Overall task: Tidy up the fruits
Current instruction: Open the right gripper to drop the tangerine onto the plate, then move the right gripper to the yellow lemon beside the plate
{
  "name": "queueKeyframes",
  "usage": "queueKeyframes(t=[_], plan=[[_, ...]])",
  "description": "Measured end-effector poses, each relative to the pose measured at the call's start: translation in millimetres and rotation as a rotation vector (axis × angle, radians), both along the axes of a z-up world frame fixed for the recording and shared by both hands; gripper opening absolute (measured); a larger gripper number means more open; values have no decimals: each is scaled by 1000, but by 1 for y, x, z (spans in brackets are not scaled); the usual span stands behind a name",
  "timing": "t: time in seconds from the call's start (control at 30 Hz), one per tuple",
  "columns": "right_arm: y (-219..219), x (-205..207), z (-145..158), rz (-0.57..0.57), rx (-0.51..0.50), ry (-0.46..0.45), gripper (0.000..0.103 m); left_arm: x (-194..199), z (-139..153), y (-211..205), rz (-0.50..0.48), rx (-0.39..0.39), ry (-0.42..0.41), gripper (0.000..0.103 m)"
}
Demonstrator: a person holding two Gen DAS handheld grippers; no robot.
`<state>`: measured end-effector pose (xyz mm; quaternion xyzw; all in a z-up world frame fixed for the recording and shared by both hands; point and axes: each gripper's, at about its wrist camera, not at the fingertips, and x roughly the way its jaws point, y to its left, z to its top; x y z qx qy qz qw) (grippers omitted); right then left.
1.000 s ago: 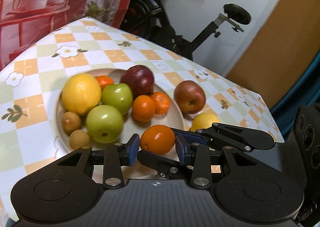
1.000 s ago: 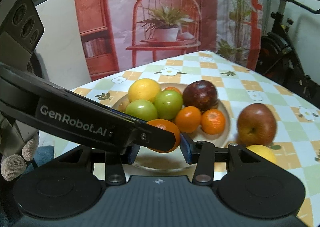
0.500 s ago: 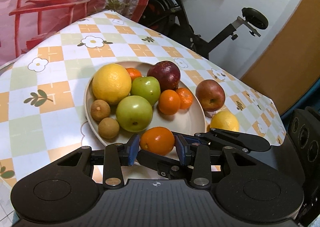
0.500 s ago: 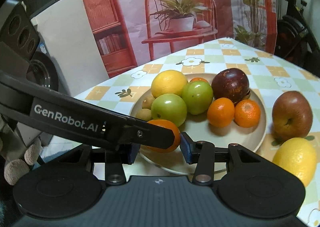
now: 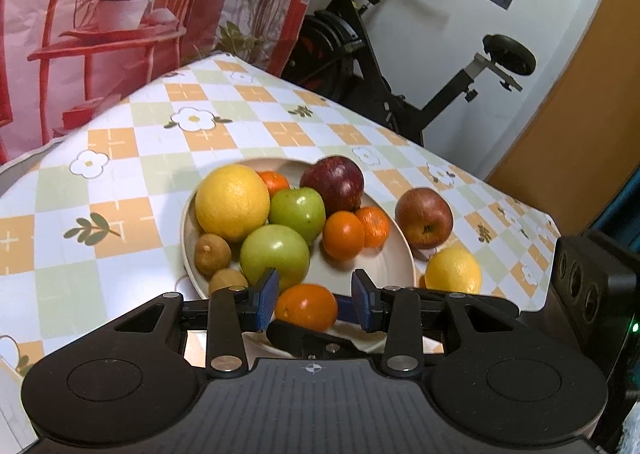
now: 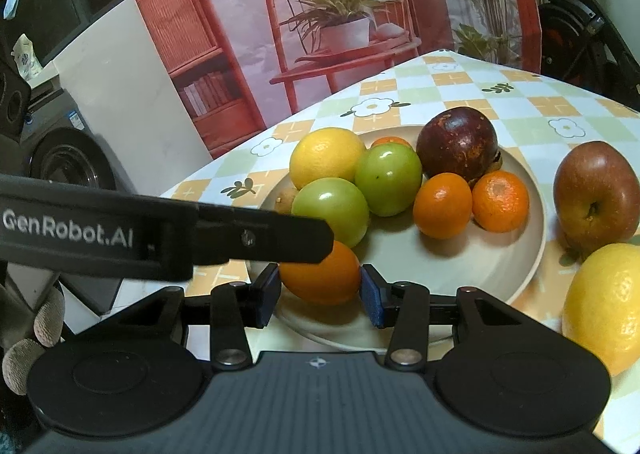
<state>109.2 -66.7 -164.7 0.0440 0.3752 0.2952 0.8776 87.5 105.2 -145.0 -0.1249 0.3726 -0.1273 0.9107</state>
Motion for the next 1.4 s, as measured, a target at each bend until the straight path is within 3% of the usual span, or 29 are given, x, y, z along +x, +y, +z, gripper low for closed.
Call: queueKeyframes(t=[0.33, 0.43, 0.67, 1.0, 1.1, 1.17, 1.4], plan=[[11, -1, 2, 15, -52, -41, 47, 1, 3, 6, 33, -3, -13, 41], [10, -5, 4, 3, -67, -61, 56, 1, 4, 7, 41, -5, -19, 41], [0, -23, 17, 0, -99, -150, 57, 0, 11, 5, 43, -2, -45, 41], [-59, -59, 37, -196, -101, -319, 61, 4, 17, -16, -13, 36, -70, 43], [-74, -65, 39, -273, -126, -372, 69, 6, 18, -25, -49, 46, -70, 43], [-85, -61, 36, -308, -121, -354, 77, 9, 18, -31, -77, 48, -67, 43], [-111, -46, 18, -379, -81, -257, 77, 19, 18, -58, -165, 51, -55, 49]])
